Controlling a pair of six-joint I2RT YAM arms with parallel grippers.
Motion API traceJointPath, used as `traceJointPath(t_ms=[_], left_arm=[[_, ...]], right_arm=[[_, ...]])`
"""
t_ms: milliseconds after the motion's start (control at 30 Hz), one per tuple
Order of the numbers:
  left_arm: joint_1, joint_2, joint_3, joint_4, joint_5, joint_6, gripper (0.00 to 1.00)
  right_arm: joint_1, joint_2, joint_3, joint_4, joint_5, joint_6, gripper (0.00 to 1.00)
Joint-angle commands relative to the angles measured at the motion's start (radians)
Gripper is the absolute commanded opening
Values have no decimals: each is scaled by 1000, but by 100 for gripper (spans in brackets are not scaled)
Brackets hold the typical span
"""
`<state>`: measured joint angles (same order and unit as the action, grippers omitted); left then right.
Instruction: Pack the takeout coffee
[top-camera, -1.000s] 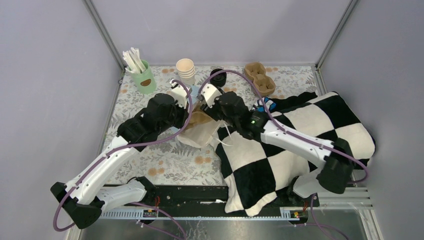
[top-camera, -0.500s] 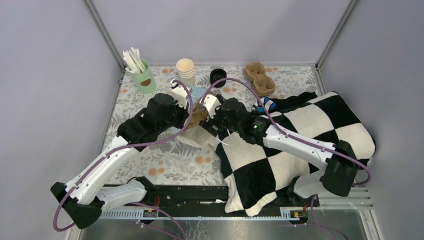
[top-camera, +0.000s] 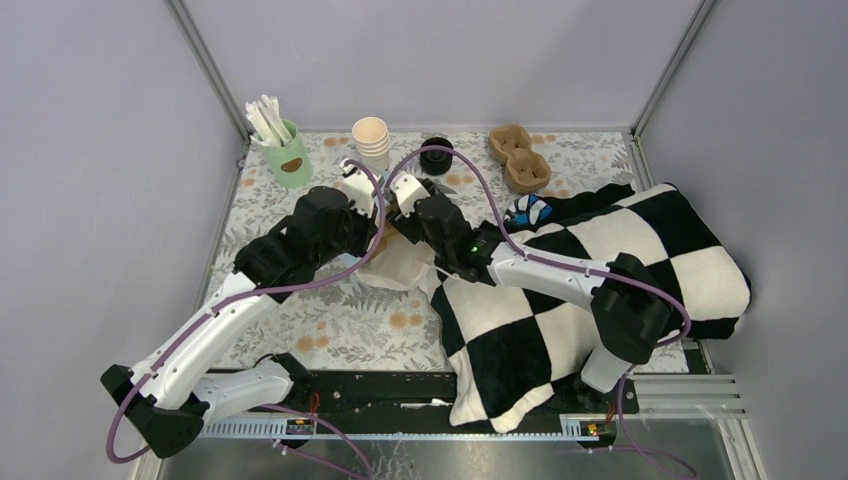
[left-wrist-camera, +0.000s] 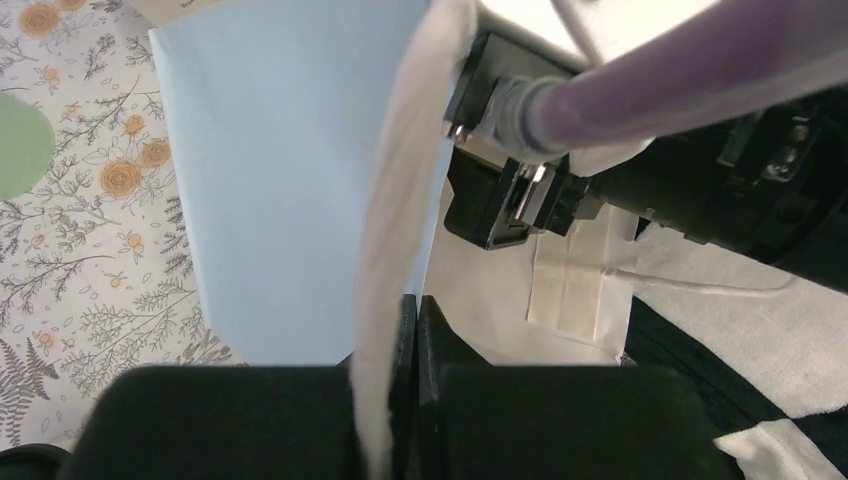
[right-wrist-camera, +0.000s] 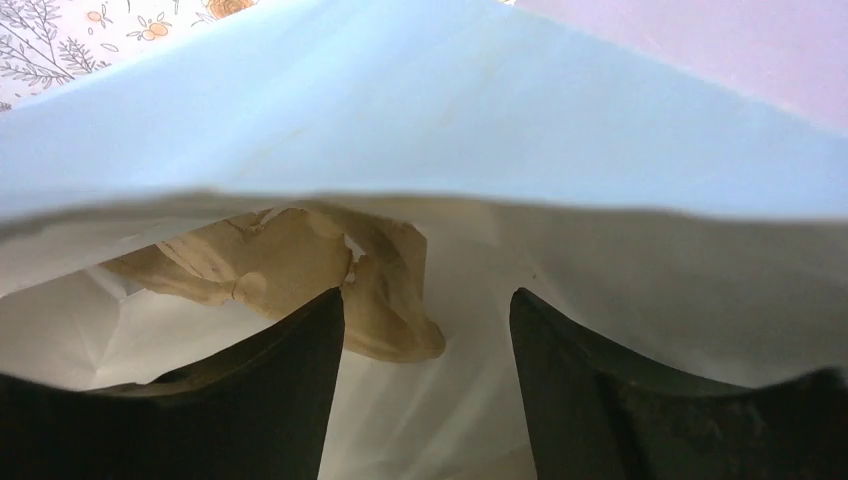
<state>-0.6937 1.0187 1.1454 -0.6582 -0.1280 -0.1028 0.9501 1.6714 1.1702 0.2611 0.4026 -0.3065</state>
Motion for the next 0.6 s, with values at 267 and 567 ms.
traceJointPath(t_ms=[267,567], left_arm=[[-3,-42,8,14,-2,-12,0],[-3,-10,43,8,-34,-2,0]], right_arm=[[-18,-76,-72,170,12,86,50],[-72,8,77,71,-40,212,56]])
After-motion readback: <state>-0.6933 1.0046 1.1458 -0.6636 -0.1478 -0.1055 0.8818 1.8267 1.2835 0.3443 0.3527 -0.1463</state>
